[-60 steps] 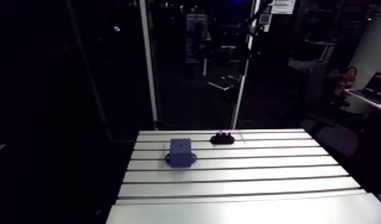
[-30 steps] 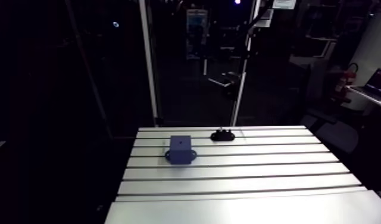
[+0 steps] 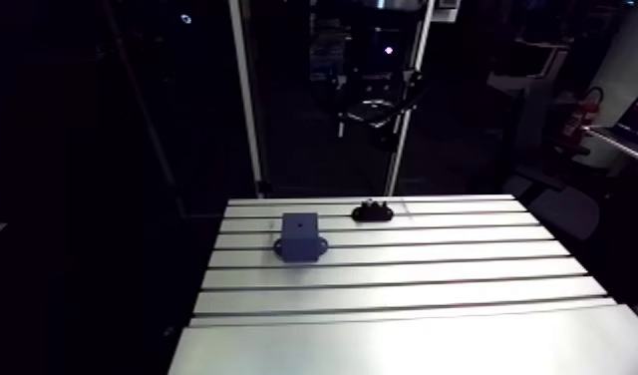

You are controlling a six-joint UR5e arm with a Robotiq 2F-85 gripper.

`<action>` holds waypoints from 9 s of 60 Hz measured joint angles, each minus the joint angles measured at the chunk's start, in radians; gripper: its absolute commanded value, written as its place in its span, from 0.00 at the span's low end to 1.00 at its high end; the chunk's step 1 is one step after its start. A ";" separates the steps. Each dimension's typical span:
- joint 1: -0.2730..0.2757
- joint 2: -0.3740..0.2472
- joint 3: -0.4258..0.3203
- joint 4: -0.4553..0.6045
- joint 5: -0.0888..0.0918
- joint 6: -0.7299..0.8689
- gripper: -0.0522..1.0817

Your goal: Pick up the M10 bolt and insert it into the hole until fully seated.

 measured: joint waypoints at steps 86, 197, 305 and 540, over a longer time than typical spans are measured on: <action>-0.072 0.220 0.093 -0.354 0.014 -0.037 0.23; -0.076 0.353 0.072 -0.406 0.015 -0.006 0.43; -0.075 0.364 0.067 -0.406 0.022 -0.003 0.62; 0.164 0.297 -0.408 0.435 0.038 0.053 0.99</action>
